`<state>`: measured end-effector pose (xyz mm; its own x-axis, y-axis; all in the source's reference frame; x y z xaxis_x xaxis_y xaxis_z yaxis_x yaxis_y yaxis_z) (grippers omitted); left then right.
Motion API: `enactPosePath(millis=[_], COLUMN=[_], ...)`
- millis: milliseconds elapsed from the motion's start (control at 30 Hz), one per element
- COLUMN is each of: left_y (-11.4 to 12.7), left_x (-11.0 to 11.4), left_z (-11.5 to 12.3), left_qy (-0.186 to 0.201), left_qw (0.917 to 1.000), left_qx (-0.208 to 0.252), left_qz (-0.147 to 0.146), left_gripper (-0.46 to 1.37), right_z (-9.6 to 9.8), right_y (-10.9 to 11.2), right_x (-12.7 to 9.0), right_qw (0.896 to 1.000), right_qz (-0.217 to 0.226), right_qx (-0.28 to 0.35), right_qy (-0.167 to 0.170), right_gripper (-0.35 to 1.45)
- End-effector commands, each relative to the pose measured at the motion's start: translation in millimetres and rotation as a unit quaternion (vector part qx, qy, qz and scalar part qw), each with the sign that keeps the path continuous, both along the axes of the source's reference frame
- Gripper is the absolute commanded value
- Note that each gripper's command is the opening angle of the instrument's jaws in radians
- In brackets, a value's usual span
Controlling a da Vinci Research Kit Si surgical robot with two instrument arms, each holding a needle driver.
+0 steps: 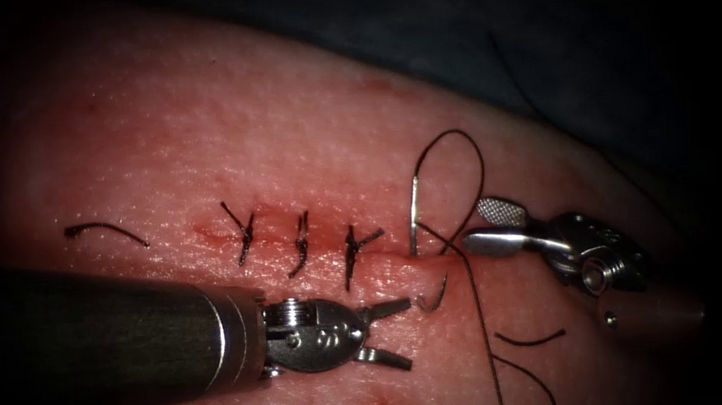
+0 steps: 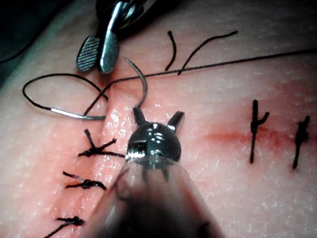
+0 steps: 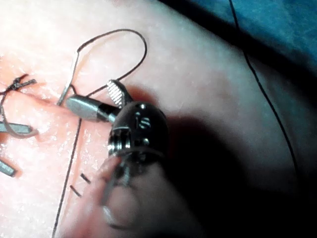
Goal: Wound Closure
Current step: Use the left gripper to extract the needle from the wound.
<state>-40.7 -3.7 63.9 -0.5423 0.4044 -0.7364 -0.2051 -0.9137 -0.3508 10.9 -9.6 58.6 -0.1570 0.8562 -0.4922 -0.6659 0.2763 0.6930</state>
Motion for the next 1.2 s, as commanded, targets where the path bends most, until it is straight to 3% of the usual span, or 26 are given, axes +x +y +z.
enactPosePath(millis=[33, 67, 267, 400, 500, 700, 867, 1033, 1200], left_y=[0.0, 0.0, 0.1, 0.1, 0.2, 0.3, 0.3, 0.6, 1.4], left_x=[0.1, 0.0, -0.1, -0.5, -0.7, -1.8, -1.9, -1.3, -0.5], left_z=[0.1, 0.2, 0.2, 0.4, 0.6, 1.0, 1.2, 1.1, 0.3], left_qy=[-0.004, -0.006, -0.006, -0.006, -0.006, -0.006, -0.008, -0.011, -0.019], left_qw=[0.9999, 0.9999, 0.9999, 0.9998, 0.9998, 0.9997, 0.9996, 0.9989, 0.9962], left_qx=[-0.009, -0.010, -0.012, -0.018, -0.019, -0.023, -0.022, 0.018, 0.053], left_qz=[-0.003, -0.004, -0.003, -0.001, -0.002, -0.010, -0.014, -0.042, -0.066], left_gripper=[0.59, 0.64, 0.46, 0.56, 0.34, 0.22, -0.35, -0.35, -0.35], right_z=[0.0, -0.1, -0.3, -0.4, -0.5, -0.8, -1.5, -2.7, -3.4], right_y=[-0.1, -0.2, -0.5, -0.6, -0.8, -1.1, -1.3, -1.4, -2.4], right_x=[0.0, -0.2, -0.8, -0.9, -0.9, -1.0, -1.1, -1.0, -0.7], right_qw=[1.000, 1.000, 1.000, 1.000, 1.000, 0.999, 0.998, 0.994, 0.986], right_qz=[-0.006, -0.009, -0.022, -0.024, -0.027, -0.032, -0.054, -0.103, -0.152], right_qx=[-0.003, -0.002, -0.002, -0.003, -0.005, -0.009, -0.014, -0.039, -0.068], right_qy=[0.003, 0.005, 0.012, 0.011, 0.011, 0.009, 0.014, 0.017, 0.024], right_gripper=[1.35, 1.33, 1.26, 1.25, 1.24, 1.20, 1.11, 1.03, 0.84])
